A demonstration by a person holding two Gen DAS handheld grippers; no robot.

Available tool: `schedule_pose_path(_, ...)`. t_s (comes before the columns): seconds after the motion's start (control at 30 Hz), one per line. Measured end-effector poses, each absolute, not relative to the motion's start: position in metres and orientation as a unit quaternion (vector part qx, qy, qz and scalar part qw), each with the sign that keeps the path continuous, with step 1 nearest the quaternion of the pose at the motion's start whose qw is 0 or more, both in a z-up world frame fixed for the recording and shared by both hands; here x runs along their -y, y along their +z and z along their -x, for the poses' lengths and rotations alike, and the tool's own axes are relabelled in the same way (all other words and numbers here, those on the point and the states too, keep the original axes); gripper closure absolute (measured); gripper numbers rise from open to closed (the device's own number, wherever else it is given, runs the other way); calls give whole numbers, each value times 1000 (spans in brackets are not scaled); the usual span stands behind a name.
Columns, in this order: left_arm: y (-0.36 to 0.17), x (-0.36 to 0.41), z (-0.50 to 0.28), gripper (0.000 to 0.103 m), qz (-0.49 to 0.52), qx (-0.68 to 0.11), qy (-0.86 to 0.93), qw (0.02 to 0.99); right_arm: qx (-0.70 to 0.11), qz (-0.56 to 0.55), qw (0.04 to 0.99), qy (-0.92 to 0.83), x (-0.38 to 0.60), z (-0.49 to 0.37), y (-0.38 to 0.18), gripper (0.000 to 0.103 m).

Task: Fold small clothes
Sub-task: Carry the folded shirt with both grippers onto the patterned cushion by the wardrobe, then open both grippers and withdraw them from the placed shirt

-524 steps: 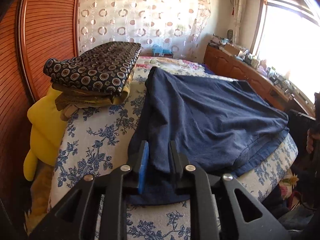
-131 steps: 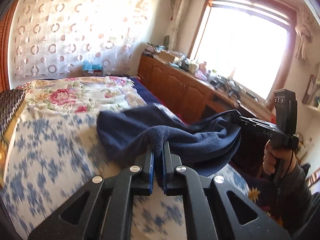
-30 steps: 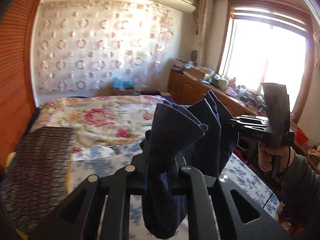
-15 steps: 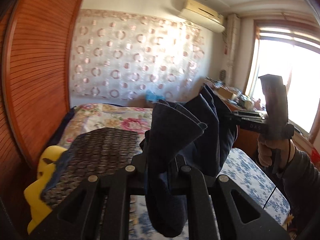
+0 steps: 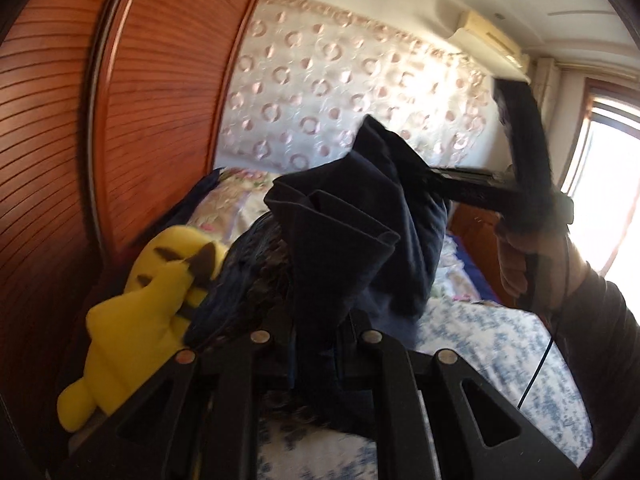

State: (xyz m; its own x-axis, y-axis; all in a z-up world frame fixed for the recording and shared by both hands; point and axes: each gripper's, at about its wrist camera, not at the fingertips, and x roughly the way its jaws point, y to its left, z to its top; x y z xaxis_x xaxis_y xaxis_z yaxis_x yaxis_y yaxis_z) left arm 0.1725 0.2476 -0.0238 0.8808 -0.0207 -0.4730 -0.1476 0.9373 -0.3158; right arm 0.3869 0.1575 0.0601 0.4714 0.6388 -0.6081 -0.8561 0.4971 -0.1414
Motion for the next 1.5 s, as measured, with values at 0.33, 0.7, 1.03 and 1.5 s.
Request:
schedule_pose_path(0.33,-56,-256,-164,87,188,-272,68,941,-264,245,828,430,-221,-420,15,89)
schedule_pose_path(0.7,-33,-250,-158,63,142,-256,74,954,-273,205,830,441,-184,-409,14,66)
schedule_pose_path(1.03,4,-226,-134,50,93,-222,58,969,-305,201,838,404,-167,-430,-36,50)
schedule_pose_path(1.5,17,-181,-125,47,48,-238,66,968,-250,138,870,401,-69,-339,22,46)
